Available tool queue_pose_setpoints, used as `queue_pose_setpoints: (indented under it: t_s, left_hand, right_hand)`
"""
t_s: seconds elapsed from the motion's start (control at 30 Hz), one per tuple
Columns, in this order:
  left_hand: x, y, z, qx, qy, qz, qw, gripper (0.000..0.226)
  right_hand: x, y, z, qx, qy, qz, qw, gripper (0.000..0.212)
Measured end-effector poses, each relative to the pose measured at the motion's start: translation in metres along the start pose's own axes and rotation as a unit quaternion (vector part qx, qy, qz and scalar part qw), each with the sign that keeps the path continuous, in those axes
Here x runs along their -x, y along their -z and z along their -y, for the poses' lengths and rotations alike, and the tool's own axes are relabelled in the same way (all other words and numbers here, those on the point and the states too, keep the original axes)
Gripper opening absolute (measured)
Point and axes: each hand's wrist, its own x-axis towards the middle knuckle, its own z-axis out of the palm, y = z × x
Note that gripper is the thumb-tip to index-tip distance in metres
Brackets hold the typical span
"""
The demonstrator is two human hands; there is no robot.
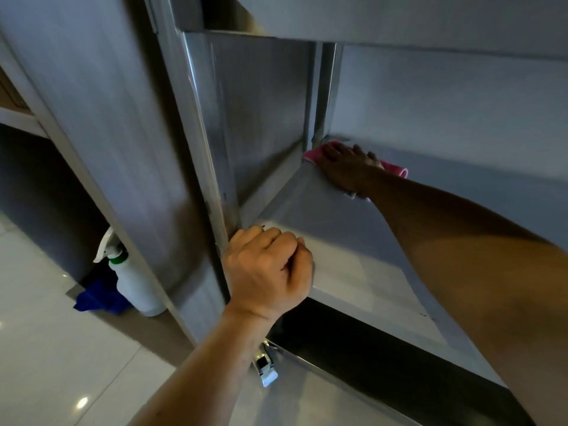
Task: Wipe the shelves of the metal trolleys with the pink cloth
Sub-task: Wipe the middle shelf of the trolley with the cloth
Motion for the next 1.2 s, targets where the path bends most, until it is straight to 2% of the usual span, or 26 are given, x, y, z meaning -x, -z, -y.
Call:
queue_pose_setpoints:
  t_s: [0.23,0.37,0.6,0.8,0.93,1.1,1.2]
  left_hand:
    - [-0.002,-0.001,-0.003,0.011,-0.004,-0.007,1.000,0.033]
    - [-0.005,0.002,-0.006,-0.009,0.002,0.005,1.000,0.029]
    - [-0.002,0.006,-0.007,-0.045,0.011,0.049,0.998,0.026]
    - [-0.008,0.023,-0.019,-0.057,0.069,0.123,0.988,0.025]
    - [-0.027,0.045,-0.030,-0.058,0.078,0.098,0.990,0.020]
    - [-0.077,0.065,-0.039,-0.095,0.129,0.006,0.987,0.042]
    - [-0.094,0.075,-0.037,-0.067,0.167,-0.011,0.984,0.059]
  right_hand:
    - [-0.023,0.001,-0.006,-0.023,-0.037,0.002,0.999,0.073]
    - [-0.014,-0.001,-0.001,-0.005,-0.030,0.001,1.000,0.071]
    - [0.029,-0.009,0.024,0.009,0.005,-0.011,1.000,0.070]
    - [0.085,-0.017,0.048,-0.001,0.007,-0.001,1.000,0.073]
    - [0.118,-0.020,0.064,-0.006,-0.009,0.011,1.000,0.078]
    - [0.152,-0.015,0.082,-0.022,-0.030,0.032,0.999,0.074]
    - [0.174,-0.017,0.094,-0.032,-0.026,0.033,0.999,0.070]
